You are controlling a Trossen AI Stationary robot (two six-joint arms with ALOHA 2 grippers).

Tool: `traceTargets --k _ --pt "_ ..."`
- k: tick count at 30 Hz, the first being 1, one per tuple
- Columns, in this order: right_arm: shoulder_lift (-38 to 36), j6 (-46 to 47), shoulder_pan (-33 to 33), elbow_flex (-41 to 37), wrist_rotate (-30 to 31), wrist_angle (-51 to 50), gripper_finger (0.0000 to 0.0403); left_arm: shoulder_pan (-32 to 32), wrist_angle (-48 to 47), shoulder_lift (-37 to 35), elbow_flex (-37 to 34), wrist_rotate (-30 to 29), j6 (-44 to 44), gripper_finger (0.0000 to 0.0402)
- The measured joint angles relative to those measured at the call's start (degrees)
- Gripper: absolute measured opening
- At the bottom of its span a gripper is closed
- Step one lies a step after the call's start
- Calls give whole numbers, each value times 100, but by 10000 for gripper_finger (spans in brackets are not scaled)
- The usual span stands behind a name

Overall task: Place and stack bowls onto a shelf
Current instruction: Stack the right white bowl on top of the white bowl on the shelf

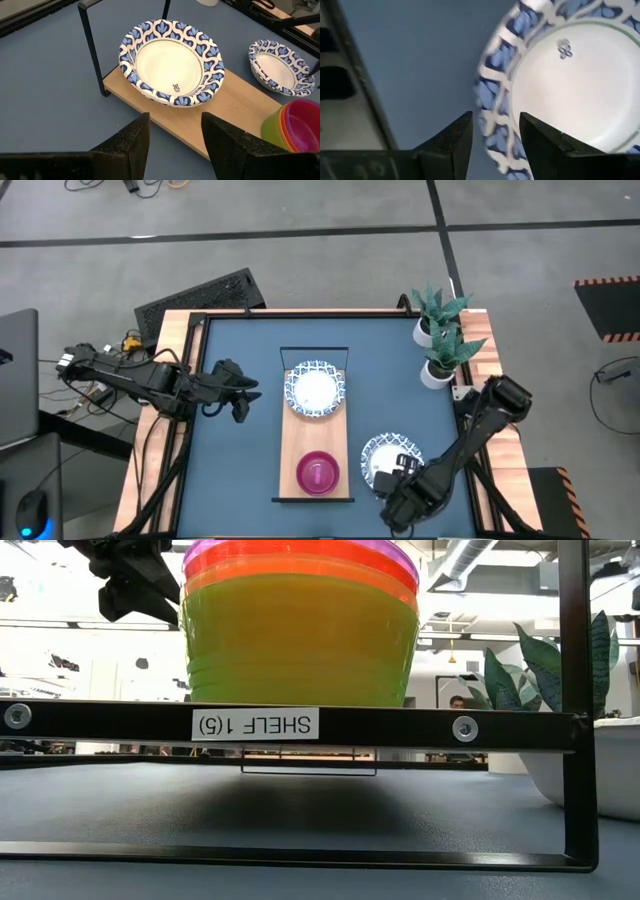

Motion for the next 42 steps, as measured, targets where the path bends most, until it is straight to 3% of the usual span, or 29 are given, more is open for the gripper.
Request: traceTargets --k 42 --pt "17 -830 -388 -78 -225 426 148 0 0 -2 0 -83 -2 162"
